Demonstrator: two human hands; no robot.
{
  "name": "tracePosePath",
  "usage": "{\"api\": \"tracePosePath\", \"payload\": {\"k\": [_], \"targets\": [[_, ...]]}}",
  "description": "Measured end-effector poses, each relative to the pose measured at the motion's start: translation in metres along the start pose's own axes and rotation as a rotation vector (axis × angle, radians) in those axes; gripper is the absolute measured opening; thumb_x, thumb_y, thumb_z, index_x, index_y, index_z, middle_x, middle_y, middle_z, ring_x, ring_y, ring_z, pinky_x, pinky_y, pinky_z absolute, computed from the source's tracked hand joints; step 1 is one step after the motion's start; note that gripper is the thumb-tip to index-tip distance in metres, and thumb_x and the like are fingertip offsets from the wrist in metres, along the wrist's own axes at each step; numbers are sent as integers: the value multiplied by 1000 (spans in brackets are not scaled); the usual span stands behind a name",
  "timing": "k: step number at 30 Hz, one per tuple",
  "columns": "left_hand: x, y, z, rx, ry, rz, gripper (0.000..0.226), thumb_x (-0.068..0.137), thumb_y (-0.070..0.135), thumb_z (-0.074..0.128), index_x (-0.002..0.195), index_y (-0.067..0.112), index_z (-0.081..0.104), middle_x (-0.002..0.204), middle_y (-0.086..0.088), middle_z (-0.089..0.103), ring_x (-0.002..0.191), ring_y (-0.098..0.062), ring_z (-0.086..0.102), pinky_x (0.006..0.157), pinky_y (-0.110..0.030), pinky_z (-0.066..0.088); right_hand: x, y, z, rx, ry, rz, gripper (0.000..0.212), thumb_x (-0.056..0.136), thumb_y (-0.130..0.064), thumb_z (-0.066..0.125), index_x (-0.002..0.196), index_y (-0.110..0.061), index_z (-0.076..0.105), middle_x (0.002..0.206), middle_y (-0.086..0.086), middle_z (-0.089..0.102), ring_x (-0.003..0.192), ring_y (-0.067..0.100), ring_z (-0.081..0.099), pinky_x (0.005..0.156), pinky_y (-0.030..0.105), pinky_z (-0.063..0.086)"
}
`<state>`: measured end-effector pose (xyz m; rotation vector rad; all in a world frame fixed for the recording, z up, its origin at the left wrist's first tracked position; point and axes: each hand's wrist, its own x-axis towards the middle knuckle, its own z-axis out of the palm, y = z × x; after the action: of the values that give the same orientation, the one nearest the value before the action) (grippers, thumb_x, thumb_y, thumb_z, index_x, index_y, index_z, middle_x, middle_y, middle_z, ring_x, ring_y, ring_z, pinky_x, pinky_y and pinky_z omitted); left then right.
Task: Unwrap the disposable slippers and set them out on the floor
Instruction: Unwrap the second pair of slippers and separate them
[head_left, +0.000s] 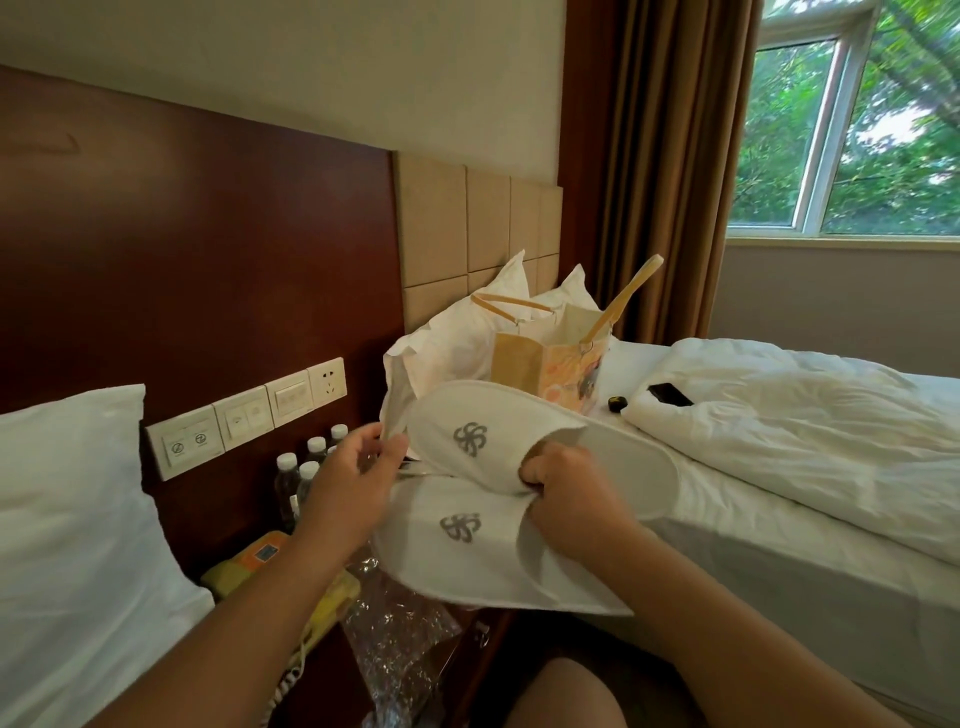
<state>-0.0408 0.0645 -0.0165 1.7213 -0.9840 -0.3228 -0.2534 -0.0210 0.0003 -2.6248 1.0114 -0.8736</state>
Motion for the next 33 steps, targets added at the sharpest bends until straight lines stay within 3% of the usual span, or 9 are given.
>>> {"api": "tracePosePath", "payload": {"k": [5,7,11,13,18,22,25,28,33], "targets": [[-1,-5,21,-133,-55,-98,37,96,62,37,109,35,59,91,16,66,78,-3,62,61,-22,38,-3,-11,-3,-77,67,-126,29,61,5,58,75,-10,77,80,4,68,75,28,58,73,30,42],[-3,-10,28,-154,-26,-133,42,95,66,31,100,37,60,89,17,62,81,-2,57,64,-26,40,-7,-12,-3,-33,149,-97,26,59,1,55,68,-15,74,73,-7,62,73,23,53,74,32,34],[-7,-17,33,-334,-3,-272,49,93,71,28,81,42,65,90,2,75,93,-23,67,91,-51,50,-17,-18,-5,115,285,-78,25,48,-2,44,49,-24,33,54,-17,33,56,5,32,68,31,24],[-9,-19,34,-421,-19,-324,46,92,71,32,80,44,68,79,1,79,89,-26,70,86,-51,53,-21,-16,-3,190,301,-73,27,48,-2,43,47,-24,28,51,-14,32,55,10,34,63,31,25],[-11,-19,37,-501,-63,-374,45,93,68,38,93,36,69,77,-1,79,77,-28,76,77,-46,57,-26,-13,-2,327,289,78,11,52,-12,45,53,-23,47,66,-7,49,56,17,46,44,37,39],[-11,-7,41,-508,-73,-342,48,92,68,41,94,32,72,80,-3,79,81,-29,75,83,-50,57,-31,-7,-12,396,268,209,14,51,-12,52,65,-13,55,69,-3,58,61,22,59,51,42,54],[-12,7,48,-473,-111,-347,52,92,67,43,89,25,73,70,-3,78,82,-30,73,86,-48,54,-38,5,-27,403,213,250,14,51,-8,51,54,-22,53,56,-9,52,53,9,50,48,28,45],[-14,16,59,-459,-137,-351,48,92,67,43,84,26,68,60,1,75,77,-27,71,71,-40,51,-49,12,-44,288,155,140,21,55,1,58,53,-18,50,57,-10,47,54,6,40,51,20,35],[-22,29,87,-582,-227,-385,51,85,70,53,97,25,74,89,-10,79,80,-33,76,80,-50,58,-67,19,-75,270,191,196,16,59,1,67,57,-10,55,59,-7,49,56,6,41,52,24,38]]}}
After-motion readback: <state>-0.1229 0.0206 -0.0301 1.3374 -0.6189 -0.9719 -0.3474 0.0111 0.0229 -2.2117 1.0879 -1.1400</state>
